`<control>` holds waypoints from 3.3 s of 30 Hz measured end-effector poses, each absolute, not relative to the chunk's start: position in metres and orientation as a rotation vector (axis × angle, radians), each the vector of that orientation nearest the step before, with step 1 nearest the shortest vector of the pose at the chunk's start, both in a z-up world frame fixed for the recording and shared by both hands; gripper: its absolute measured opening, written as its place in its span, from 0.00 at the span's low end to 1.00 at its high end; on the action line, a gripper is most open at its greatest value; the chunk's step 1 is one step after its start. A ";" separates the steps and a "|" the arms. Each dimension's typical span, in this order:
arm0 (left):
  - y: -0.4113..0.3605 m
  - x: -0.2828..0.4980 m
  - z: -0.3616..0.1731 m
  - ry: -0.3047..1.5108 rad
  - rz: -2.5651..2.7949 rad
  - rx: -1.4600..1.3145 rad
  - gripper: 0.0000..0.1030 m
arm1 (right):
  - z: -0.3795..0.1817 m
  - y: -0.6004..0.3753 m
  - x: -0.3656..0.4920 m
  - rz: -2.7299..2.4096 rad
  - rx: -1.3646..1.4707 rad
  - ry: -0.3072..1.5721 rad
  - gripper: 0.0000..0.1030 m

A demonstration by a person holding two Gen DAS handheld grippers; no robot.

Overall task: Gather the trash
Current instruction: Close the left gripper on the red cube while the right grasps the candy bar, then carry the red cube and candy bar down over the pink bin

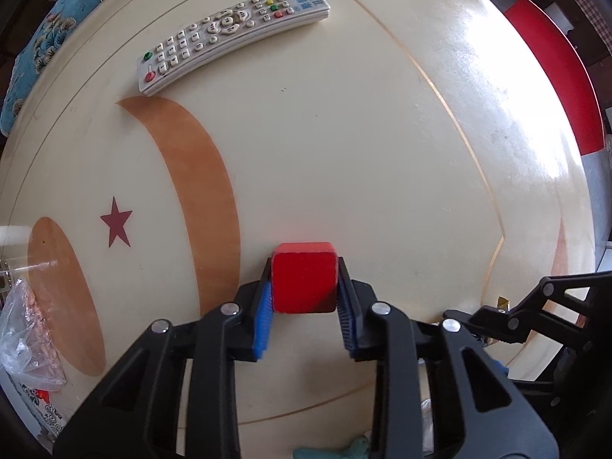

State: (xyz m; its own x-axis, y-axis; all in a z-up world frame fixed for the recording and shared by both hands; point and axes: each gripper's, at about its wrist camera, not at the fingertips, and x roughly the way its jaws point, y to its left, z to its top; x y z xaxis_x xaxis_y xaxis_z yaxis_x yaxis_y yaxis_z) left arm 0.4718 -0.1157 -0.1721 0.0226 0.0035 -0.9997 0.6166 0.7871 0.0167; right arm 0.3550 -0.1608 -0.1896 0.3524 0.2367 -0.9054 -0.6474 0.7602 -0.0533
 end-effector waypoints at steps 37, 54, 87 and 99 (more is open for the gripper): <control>-0.051 0.338 -0.016 1.229 -0.477 0.459 0.29 | -0.042 -0.175 0.249 0.283 -0.239 0.916 0.15; -0.026 0.179 0.016 1.107 -0.554 0.471 0.29 | 0.000 -0.168 0.103 0.251 -0.198 0.864 0.15; -0.036 0.052 -0.113 1.193 -0.694 0.457 0.29 | -0.100 -0.165 0.015 0.258 -0.119 0.987 0.16; -0.043 0.049 -0.200 1.293 -0.712 0.384 0.29 | -0.187 -0.170 0.017 0.231 -0.015 1.094 0.16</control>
State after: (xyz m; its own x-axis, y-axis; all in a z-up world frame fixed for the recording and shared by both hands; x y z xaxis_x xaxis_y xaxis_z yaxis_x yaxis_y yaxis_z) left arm 0.0495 -0.0432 -0.2001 0.1060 -0.2622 -0.9592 0.6702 0.7315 -0.1259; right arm 0.0172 -0.1699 -0.1867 0.4373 0.1788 -0.8814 -0.1933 0.9758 0.1020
